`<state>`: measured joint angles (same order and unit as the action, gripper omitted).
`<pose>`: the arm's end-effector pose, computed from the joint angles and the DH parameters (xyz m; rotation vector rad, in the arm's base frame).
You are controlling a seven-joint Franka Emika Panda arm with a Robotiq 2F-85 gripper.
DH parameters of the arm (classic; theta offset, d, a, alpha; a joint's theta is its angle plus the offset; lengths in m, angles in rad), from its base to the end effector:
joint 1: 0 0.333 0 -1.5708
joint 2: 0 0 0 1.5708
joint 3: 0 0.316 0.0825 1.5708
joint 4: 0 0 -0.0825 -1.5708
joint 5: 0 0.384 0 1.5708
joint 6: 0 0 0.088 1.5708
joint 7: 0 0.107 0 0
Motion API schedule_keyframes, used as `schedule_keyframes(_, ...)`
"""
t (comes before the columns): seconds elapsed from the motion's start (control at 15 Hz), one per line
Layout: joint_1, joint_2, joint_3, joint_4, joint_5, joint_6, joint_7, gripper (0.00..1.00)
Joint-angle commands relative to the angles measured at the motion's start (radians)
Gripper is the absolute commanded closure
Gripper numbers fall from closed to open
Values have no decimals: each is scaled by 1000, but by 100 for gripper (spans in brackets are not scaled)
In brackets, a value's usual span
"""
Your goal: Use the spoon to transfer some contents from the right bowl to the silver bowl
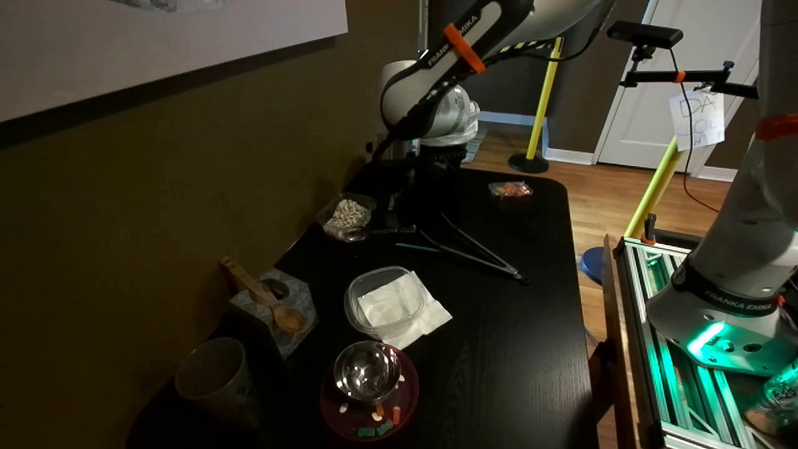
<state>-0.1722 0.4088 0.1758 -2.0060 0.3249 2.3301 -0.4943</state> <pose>0.5980 0.0050 0.2485 -2.8117 -0.3554 0.0141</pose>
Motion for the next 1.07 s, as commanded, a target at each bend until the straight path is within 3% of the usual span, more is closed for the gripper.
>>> schedule_keyframes(0.0, 9, 0, -16, 6, 11, -13, -10, 96)
schedule_keyframes(0.13, 6, 6, -12, 23, 24, -23, -12, 99)
schedule_keyframes(0.47, -32, 7, -7, 114, 114, -227, -41, 99)
schedule_keyframes(1.0, -57, -5, -121, 304, 112, -489, 41, 99)
